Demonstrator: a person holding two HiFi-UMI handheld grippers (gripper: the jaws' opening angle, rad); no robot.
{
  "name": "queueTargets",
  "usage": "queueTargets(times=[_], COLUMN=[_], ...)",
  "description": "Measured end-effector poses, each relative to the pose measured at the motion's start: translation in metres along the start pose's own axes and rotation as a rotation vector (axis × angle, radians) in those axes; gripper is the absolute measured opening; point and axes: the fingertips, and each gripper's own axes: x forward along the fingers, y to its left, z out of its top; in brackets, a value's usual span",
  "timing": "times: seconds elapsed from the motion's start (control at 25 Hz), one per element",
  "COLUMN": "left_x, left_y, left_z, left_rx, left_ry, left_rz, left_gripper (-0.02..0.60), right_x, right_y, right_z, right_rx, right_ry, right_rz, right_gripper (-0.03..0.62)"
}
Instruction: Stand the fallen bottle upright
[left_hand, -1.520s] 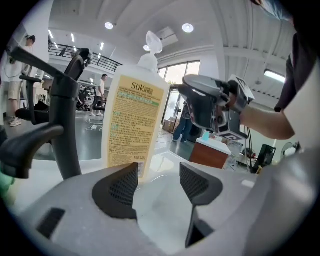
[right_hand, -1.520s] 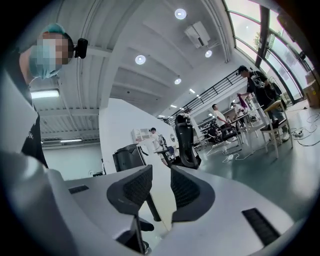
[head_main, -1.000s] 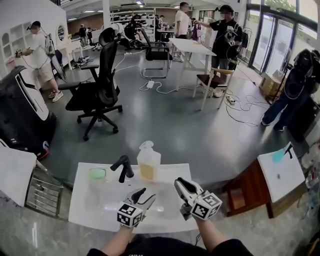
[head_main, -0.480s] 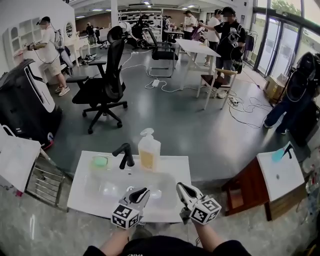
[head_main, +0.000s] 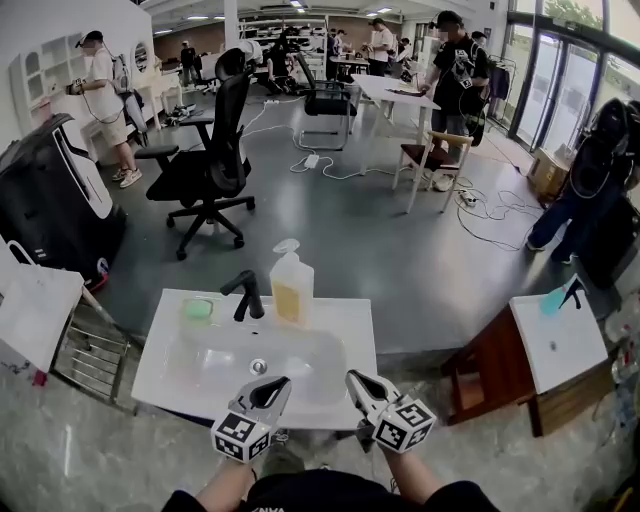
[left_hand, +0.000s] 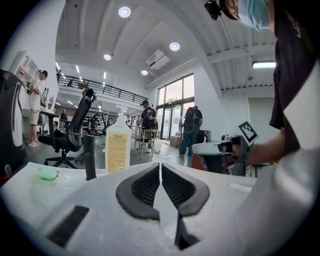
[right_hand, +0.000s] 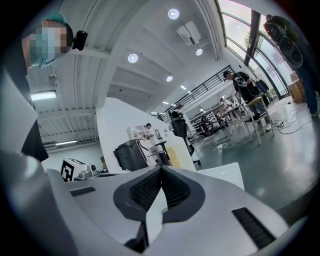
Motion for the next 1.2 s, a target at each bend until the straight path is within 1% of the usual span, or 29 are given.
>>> queueTargets(times=[0.36,0.6,1.2], left_x=[-0.011,-0.016,-0.018], left_y=[-0.017,-0.024,-0.036], left_z=[0.0,-0.003,-0.002], left_rx=[0.006,0.002,0.001], left_ry=[-0.003,-0.003,-0.008], left_rz=[-0.003,-0.005,-0.019], left_gripper=[0.025,0.025,0.025], right_x=[-0.02,-0.027,-0.032], right_y=[0.01,0.009,0.011], right_z=[-0.019,-0.028,-0.026], right_rx=[-0.014,0.007,-0.005], right_ry=[0.03,0.041,0.05], right_rz=[-0.014,-0.035,-0.034], right_gripper=[0.002,0.002,0.002])
